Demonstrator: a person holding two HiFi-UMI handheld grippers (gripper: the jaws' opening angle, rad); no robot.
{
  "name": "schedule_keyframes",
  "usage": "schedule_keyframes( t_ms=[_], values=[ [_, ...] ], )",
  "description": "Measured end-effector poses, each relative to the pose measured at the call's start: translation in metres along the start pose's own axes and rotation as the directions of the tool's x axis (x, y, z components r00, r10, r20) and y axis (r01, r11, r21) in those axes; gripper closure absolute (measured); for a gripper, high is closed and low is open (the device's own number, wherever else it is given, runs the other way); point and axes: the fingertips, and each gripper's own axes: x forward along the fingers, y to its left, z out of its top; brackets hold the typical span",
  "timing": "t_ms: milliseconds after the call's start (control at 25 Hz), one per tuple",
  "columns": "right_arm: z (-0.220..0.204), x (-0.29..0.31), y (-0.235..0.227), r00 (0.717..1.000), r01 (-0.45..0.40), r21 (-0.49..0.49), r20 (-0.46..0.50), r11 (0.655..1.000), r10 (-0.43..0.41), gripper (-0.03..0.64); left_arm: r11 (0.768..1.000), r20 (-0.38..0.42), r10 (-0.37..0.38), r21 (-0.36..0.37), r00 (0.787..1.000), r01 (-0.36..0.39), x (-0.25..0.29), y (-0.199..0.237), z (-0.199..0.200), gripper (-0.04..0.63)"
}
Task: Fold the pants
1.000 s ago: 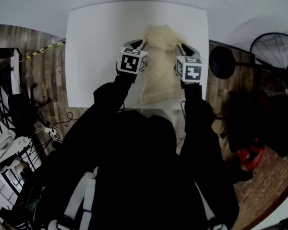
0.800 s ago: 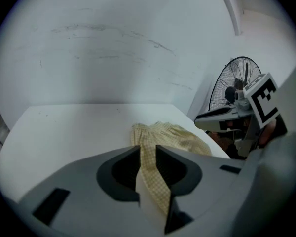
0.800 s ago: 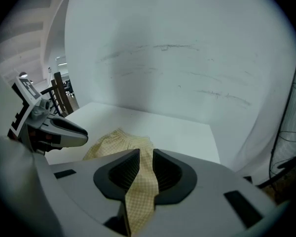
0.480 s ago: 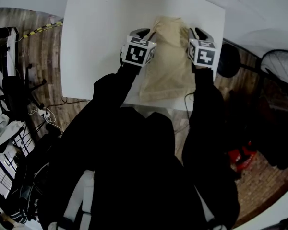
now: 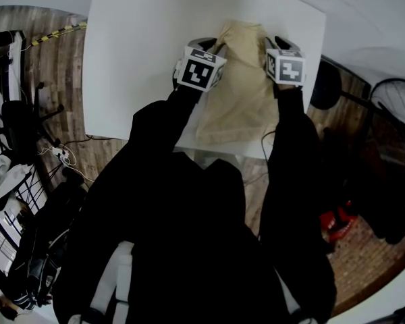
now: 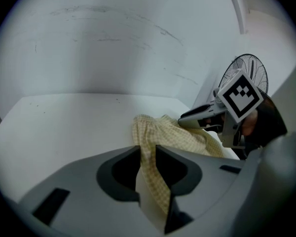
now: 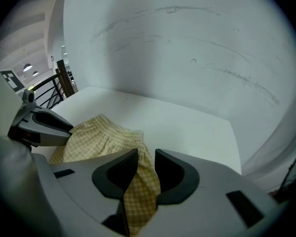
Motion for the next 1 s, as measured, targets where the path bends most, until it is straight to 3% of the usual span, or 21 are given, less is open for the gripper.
schedule_keyframes(
  t_ms=[240,400,480,1000],
  values=[
    [-0.019,0.015,-0.009,0.999,-0.003,0.004,-0.031,1.000,0.003,0.523,1.000,-0.045,0.007,-0.023,0.999,-0.008,0.015,0.001,-0.012,0.512],
    [-0.024,0.019,-0.011,0.997,-0.068,0.112,-0.031,0.991,0.071,0.540,0.999,-0.066,0.023,-0.033,0.998,-0.025,0.014,0.006,-0.013,0.514],
    [-0.028,0.023,-0.012,0.996,-0.083,0.114,-0.032,0.990,0.088,0.574,0.999,-0.073,0.031,-0.040,0.997,-0.034,0.016,0.008,-0.011,0.564],
    [-0.013,-0.020,-0.001,0.998,-0.041,0.075,0.057,0.996,0.037,0.600,1.000,-0.007,0.021,0.002,1.000,-0.021,-0.015,-0.005,0.000,0.577]
  ],
)
